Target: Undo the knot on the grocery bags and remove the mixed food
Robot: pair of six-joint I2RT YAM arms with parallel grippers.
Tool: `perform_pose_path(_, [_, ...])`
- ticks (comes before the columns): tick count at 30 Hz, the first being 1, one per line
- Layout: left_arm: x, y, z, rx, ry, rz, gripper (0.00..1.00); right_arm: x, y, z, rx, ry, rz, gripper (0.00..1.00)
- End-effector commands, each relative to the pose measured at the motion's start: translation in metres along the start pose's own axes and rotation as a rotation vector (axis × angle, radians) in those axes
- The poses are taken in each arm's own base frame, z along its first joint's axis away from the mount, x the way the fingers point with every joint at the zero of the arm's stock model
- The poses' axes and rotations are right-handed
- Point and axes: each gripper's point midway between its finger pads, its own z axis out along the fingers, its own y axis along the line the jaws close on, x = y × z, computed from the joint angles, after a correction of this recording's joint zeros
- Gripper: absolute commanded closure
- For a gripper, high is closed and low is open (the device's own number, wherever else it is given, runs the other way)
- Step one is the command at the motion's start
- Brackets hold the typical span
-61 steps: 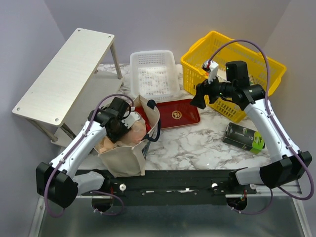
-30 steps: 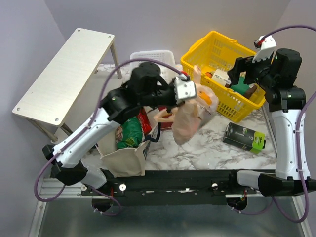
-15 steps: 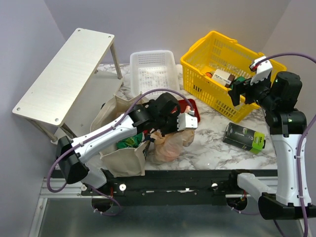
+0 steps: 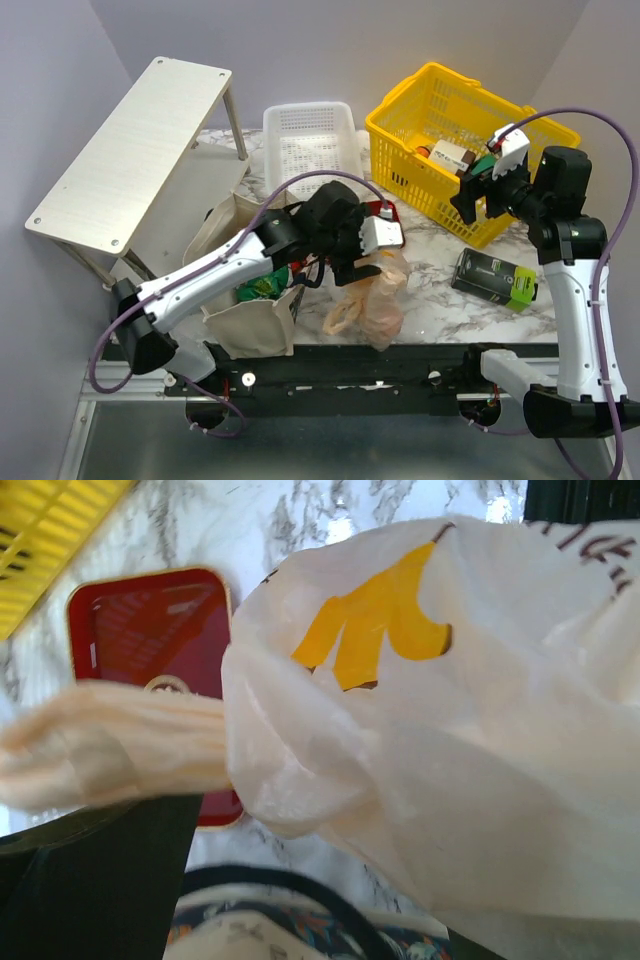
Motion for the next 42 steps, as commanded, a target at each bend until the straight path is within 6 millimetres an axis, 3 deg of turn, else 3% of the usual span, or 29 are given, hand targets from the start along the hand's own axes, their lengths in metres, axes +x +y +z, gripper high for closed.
perform_pose_path(1, [-0.013,0.006,-0.033,-0.084,-0.104,-0.008,0.02,0.017,0.013,0.008,-0.081,0.042,0.016,0.0])
perform_pose_path(6, [-0.031,0.001,-0.009,0.026,-0.123,-0.015,0.02,0.017,0.021,0.013,-0.128,0.041,0.05,0.01])
perform_pose_path(8, [-0.032,-0.004,0.015,0.093,-0.111,-0.037,0.02,0.017,0.021,0.013,-0.125,0.041,0.055,0.01])
perform_pose_path(9, [-0.043,-0.001,0.021,0.096,-0.13,-0.033,0.02,0.018,0.019,0.011,-0.111,0.044,0.055,0.01])
perform_pose_path(10, [-0.035,-0.001,0.044,0.119,-0.09,-0.047,0.02,0.02,0.018,0.011,-0.102,0.049,0.052,0.01])
perform_pose_path(11, [-0.036,-0.002,0.054,0.121,-0.078,-0.046,0.02,0.021,0.016,0.01,-0.089,0.05,0.046,0.01])
perform_pose_path(13, [-0.044,0.01,0.077,0.08,-0.082,-0.047,0.02,0.025,0.013,0.005,-0.06,0.058,0.029,0.0])
perform_pose_path(15, [-0.054,0.028,0.084,0.002,-0.098,-0.06,0.02,0.029,0.01,0.0,-0.029,0.068,0.012,0.0])
perform_pose_path(18, [-0.078,0.062,0.077,-0.155,-0.141,-0.061,0.02,0.033,0.004,-0.009,0.021,0.068,-0.029,0.0])
perform_pose_path(20, [-0.1,0.078,0.058,-0.229,-0.194,-0.055,0.02,0.041,0.005,-0.011,0.028,0.078,-0.048,0.0])
perform_pose_path(22, [-0.116,0.081,0.033,-0.261,-0.244,-0.049,0.02,0.051,0.009,-0.01,0.015,0.093,-0.057,0.0])
perform_pose_path(24, [-0.118,0.075,0.018,-0.24,-0.282,-0.035,0.02,0.055,0.013,-0.01,-0.006,0.094,-0.065,0.0])
perform_pose_path(27, [-0.092,0.05,0.002,-0.17,-0.27,-0.033,0.02,0.071,0.023,-0.006,-0.058,0.119,-0.079,0.0])
perform_pose_path(28, [-0.066,0.036,0.01,-0.125,-0.214,-0.043,0.02,0.075,0.026,-0.005,-0.08,0.124,-0.107,0.0])
perform_pose_path(29, [-0.061,0.021,0.001,-0.07,-0.219,-0.011,0.02,0.085,0.032,-0.002,-0.119,0.141,-0.115,0.0])
perform_pose_path(32, [-0.001,-0.013,0.007,0.033,-0.1,0.002,0.02,0.106,0.056,-0.003,-0.277,0.159,-0.221,0.0])
perform_pose_path(33, [0.009,-0.014,0.011,0.02,-0.094,0.001,0.02,0.119,0.064,-0.001,-0.325,0.177,-0.229,0.0])
perform_pose_path(34, [0.037,-0.02,0.02,0.022,-0.04,-0.015,0.02,0.126,0.065,0.002,-0.34,0.186,-0.257,0.0])
perform_pose_path(35, [0.045,-0.021,0.024,0.023,-0.025,-0.013,0.02,0.133,0.065,0.005,-0.35,0.199,-0.266,0.0])
perform_pose_path(38, [0.056,-0.025,0.043,0.058,-0.012,-0.024,0.02,0.164,0.067,0.015,-0.404,0.274,-0.304,0.0])
perform_pose_path(42, [0.036,-0.02,0.07,0.094,-0.086,-0.037,0.02,0.196,0.063,0.028,-0.422,0.362,-0.319,0.0])
